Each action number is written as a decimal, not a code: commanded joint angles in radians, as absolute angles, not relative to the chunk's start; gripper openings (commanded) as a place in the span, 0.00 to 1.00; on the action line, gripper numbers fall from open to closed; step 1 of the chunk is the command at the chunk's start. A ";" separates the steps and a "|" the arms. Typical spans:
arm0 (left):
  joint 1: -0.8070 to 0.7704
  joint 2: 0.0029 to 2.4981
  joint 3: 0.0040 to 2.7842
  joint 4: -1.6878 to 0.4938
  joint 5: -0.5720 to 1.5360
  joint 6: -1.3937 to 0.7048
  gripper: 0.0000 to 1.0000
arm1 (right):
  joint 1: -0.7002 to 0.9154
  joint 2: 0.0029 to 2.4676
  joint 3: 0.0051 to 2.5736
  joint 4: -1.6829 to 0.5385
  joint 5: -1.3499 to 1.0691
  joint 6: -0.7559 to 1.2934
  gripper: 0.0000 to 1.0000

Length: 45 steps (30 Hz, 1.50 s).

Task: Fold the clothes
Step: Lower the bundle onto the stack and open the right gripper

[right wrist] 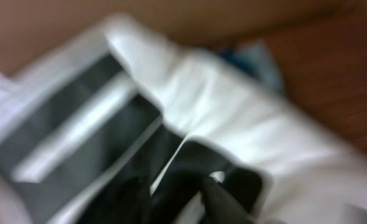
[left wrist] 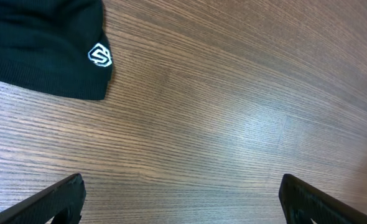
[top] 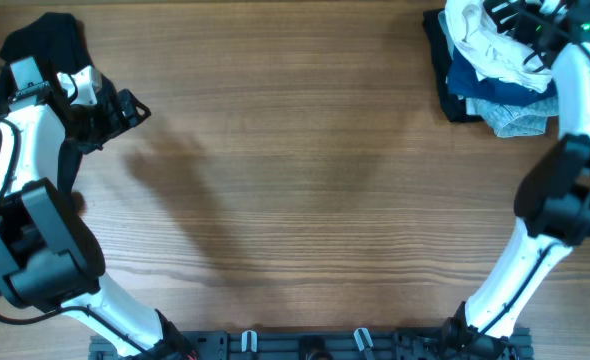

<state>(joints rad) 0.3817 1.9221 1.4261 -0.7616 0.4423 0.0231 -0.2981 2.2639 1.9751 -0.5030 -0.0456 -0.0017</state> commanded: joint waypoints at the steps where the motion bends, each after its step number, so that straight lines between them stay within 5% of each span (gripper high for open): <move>1: 0.384 1.900 1.435 -0.763 0.444 0.017 1.00 | -0.285 2.404 1.970 -0.501 -0.132 0.059 0.68; 3: 0.384 1.900 1.435 -0.763 0.444 0.017 1.00 | -0.285 2.477 1.969 -0.506 -0.138 0.119 1.00; 18: 0.384 1.900 1.435 -0.763 0.444 0.018 1.00 | -0.289 2.521 1.969 -0.614 -0.204 0.092 1.00; 32: 0.384 1.900 1.435 -0.778 0.444 0.017 1.00 | -0.292 1.820 1.969 -0.757 -0.102 -0.053 1.00; 38: 0.384 1.900 1.435 -0.778 0.444 0.017 1.00 | -0.253 1.598 1.969 -0.994 -0.352 -0.085 1.00; 41: 0.384 1.900 1.435 -0.778 0.444 0.017 1.00 | -0.213 1.521 1.969 -1.120 -0.483 0.005 1.00; 45: 0.384 1.900 1.435 -0.778 0.444 0.017 1.00 | -0.180 1.470 1.969 -1.253 -0.570 0.366 1.00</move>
